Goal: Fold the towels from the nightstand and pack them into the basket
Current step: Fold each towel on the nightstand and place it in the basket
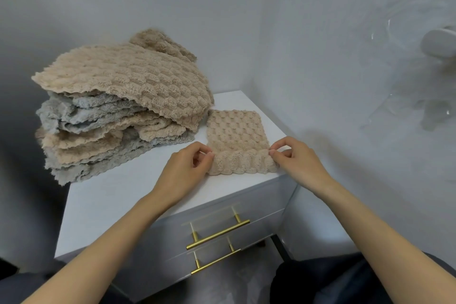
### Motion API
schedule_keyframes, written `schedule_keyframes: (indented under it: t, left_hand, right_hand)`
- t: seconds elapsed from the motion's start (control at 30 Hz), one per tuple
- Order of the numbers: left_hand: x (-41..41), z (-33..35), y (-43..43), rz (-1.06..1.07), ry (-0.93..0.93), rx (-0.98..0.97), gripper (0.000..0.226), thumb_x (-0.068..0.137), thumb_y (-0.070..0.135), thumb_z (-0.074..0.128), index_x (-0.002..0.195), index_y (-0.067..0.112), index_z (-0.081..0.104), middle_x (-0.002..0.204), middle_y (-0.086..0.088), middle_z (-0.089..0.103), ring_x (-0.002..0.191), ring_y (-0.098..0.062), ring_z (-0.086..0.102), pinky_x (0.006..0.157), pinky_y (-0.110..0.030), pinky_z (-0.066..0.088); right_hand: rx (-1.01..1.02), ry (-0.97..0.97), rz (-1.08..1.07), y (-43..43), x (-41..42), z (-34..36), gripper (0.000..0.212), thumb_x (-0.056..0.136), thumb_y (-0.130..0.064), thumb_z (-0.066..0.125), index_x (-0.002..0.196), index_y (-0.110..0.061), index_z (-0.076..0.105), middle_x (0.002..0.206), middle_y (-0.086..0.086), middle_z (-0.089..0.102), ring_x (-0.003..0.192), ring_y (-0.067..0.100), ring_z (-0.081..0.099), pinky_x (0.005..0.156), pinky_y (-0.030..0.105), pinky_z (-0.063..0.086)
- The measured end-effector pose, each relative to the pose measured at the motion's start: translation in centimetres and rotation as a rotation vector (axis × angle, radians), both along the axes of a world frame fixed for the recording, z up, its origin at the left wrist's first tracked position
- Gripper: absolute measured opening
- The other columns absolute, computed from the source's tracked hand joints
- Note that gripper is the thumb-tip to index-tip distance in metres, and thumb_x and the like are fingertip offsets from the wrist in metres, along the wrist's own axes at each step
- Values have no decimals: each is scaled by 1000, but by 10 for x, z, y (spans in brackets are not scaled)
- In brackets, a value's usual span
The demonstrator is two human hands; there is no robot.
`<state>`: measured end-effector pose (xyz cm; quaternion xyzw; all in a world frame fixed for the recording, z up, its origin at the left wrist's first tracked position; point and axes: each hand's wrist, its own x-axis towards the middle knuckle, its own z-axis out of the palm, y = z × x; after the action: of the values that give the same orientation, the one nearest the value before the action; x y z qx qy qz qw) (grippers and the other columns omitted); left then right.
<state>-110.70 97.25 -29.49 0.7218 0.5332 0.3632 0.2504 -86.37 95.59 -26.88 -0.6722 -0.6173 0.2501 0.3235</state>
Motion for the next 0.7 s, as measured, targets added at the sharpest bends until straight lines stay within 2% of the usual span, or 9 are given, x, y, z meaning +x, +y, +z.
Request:
schedule_keyframes:
  t: [0.1,0.2,0.27,0.33,0.4,0.5,0.57,0.63,0.7]
  left_hand:
    - [4,-2,0,42,39,22,9,94,32,55,92,26,62,64,9,62,58,-1,53,53,-14,34]
    - [7,-2,1,77,110,69,7,93,34,56,89,30,60,65,9,62,61,-2,55,53,-17,35]
    - [8,-2,2,93,129,71,6,92,34,56,87,31,60,66,10,63,62,-2,56,55,-19,37]
    - [9,-2,3,100,124,46,6,91,35,57,86,32,60,67,10,63,64,-2,56,56,-21,39]
    - [9,-2,5,104,127,34,6,90,35,57,85,33,60,68,10,64,65,-2,57,57,-22,40]
    - [9,-3,7,112,152,42,5,89,36,58,85,34,59,67,11,62,66,-2,57,58,-24,41]
    - [9,-4,8,109,165,51,4,89,35,58,85,33,59,65,10,61,65,-2,56,57,-23,40]
    - [9,-4,9,96,161,59,5,88,31,59,84,31,59,63,8,61,63,-2,55,58,-23,41]
    - [9,-5,10,79,149,58,6,88,27,60,83,29,59,62,6,61,63,-3,55,60,-25,42]
  right_hand:
    - [25,-115,-75,-1,-9,-4,2,87,-29,55,88,-29,54,69,-5,66,69,15,58,64,29,40]
    - [179,-394,-104,-6,-19,-6,13,87,-22,54,100,-25,55,88,-6,62,91,18,52,76,36,44]
    - [375,-525,-30,-10,-27,-5,30,82,-5,58,109,-18,61,108,-2,62,103,22,52,83,36,44]
    - [536,-581,95,-16,-39,-5,43,75,9,65,113,-11,67,118,5,65,108,28,59,88,38,48]
    - [605,-644,187,-22,-56,-10,44,76,6,69,118,-8,67,122,7,65,113,27,62,97,42,48]
    - [457,-767,333,-29,-77,-23,48,89,-8,54,136,-7,52,140,10,52,131,28,48,112,44,30]
    - [335,-823,388,-29,-80,-30,55,96,-14,40,149,-8,27,156,8,27,145,26,22,118,42,7]
    - [249,-829,408,-28,-78,-31,57,100,-16,29,153,-11,10,161,5,9,149,21,4,117,35,-10]
    - [223,-813,391,-27,-75,-30,56,101,-16,27,153,-12,7,161,5,7,149,18,2,115,31,-14]
